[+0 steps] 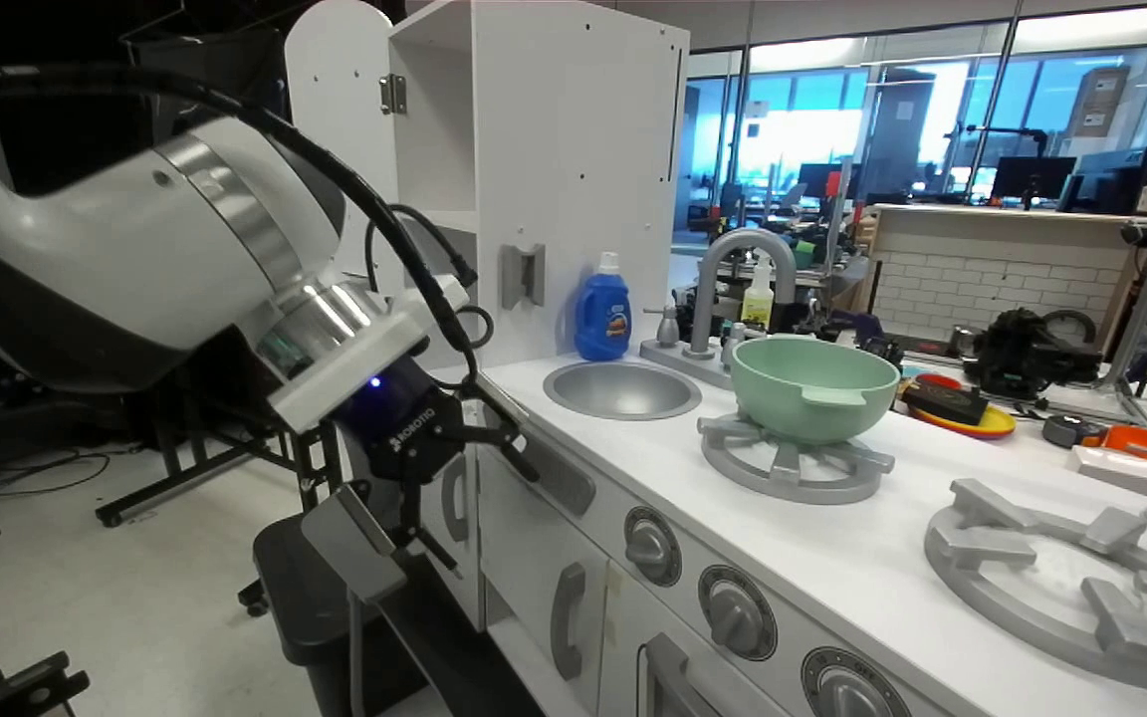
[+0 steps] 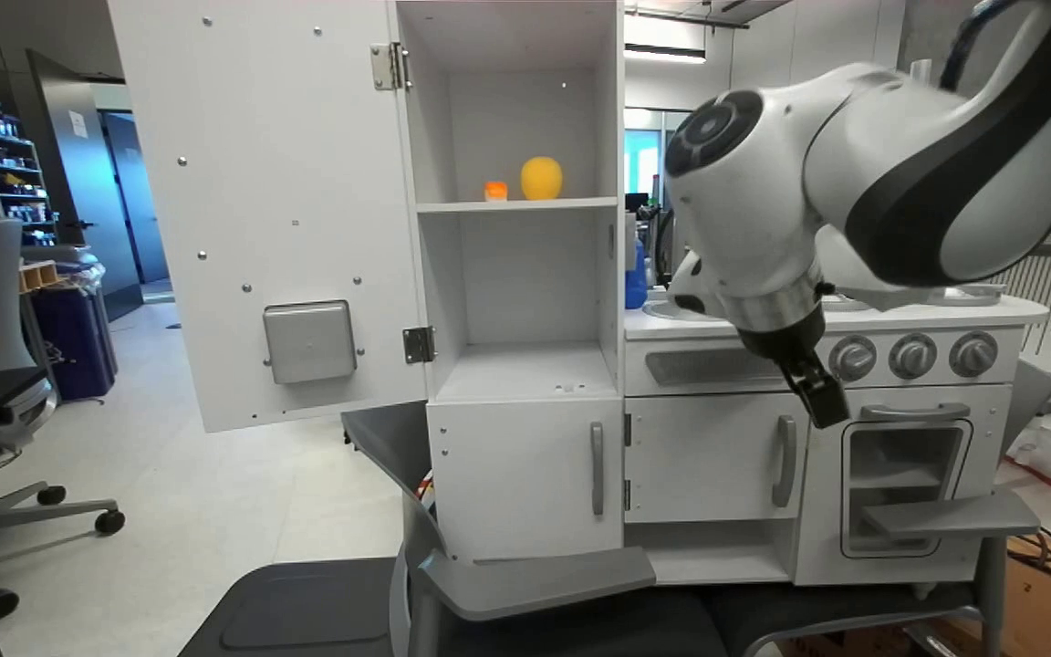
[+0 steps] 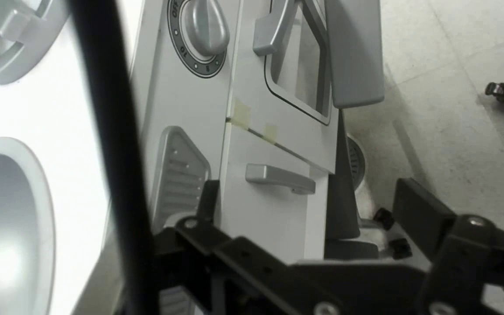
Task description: Put the orange sponge and green plushie in the top compartment of the cabinet under the sink, then close the cabinet door
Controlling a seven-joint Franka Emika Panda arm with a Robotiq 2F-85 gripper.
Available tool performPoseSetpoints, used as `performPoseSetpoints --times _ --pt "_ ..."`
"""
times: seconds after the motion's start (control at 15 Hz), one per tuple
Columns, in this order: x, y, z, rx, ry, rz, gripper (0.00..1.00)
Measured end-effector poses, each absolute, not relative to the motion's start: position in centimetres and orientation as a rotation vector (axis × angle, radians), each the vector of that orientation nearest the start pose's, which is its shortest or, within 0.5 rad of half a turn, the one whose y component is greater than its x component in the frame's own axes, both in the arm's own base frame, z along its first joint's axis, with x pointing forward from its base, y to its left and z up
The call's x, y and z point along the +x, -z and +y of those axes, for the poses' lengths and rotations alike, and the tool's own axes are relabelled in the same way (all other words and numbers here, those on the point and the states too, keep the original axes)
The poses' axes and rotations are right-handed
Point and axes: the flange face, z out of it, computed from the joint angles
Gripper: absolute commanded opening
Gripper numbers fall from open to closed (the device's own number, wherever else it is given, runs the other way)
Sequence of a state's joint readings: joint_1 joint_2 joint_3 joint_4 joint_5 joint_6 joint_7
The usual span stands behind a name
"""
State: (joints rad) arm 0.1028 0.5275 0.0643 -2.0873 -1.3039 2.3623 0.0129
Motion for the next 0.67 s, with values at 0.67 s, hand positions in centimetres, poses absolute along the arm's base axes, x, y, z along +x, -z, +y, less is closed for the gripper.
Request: performPoseSetpoints --times 0.67 --pt "44.4 -26.6 7.0 2.494 0.046 1.230 1.00"
